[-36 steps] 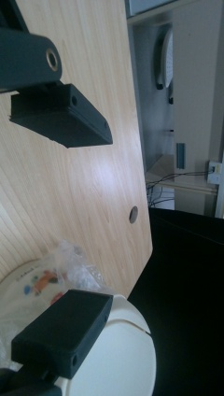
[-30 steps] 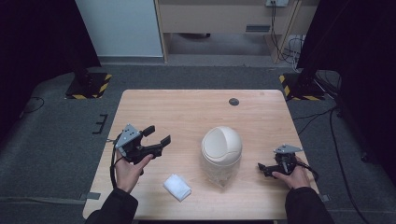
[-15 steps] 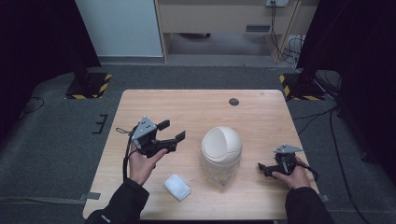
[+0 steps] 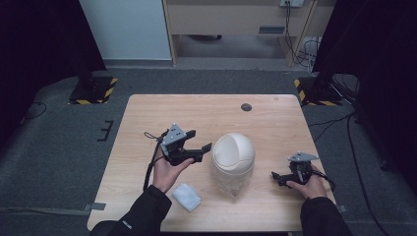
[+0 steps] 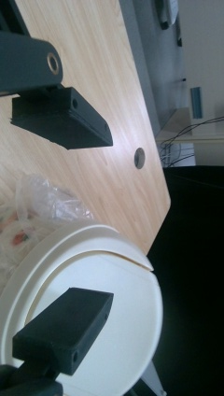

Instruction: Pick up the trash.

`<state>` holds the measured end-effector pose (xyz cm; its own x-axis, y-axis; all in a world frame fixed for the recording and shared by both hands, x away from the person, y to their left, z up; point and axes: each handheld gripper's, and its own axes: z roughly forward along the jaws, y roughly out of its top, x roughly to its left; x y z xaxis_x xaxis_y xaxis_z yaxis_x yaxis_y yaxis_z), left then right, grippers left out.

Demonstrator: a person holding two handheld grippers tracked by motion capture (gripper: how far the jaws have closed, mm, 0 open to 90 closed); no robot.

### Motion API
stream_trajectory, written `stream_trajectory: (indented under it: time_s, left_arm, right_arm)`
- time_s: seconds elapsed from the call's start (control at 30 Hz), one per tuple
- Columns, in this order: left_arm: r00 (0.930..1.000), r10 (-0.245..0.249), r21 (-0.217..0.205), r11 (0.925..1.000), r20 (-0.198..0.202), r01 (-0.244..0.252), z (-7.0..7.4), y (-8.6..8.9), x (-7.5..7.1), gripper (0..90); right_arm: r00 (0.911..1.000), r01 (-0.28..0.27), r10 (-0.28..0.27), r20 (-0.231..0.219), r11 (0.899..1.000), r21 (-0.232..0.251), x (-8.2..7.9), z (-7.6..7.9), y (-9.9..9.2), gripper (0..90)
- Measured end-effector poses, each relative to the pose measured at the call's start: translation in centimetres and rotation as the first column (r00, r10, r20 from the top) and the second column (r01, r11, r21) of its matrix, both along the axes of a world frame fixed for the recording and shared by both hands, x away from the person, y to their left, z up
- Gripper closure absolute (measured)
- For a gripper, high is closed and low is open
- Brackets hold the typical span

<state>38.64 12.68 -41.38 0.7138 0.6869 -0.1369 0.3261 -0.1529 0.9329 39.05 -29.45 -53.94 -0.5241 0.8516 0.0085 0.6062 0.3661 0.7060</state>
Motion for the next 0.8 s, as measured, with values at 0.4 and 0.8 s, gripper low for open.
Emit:
stream_trajectory:
  time_s: [0.4, 0.8]
  left_arm:
    - [0.9988, -0.040, 0.057, 0.9975, -0.027, 0.042, -1.0, -2.7, 0.5, 18.6]
    - [0.9976, -0.040, 0.084, 0.9955, -0.057, 0.045, -1.9, -4.2, 1.2, 16.1]
  right_arm:
    - [1.0000, 0.000, 0.000, 0.000, 1.000, 0.000, 0.0, 0.0, 0.0, 0.6]
    - [1.0000, 0.000, 0.000, 0.000, 1.000, 0.000, 0.0, 0.0, 0.0, 0.6]
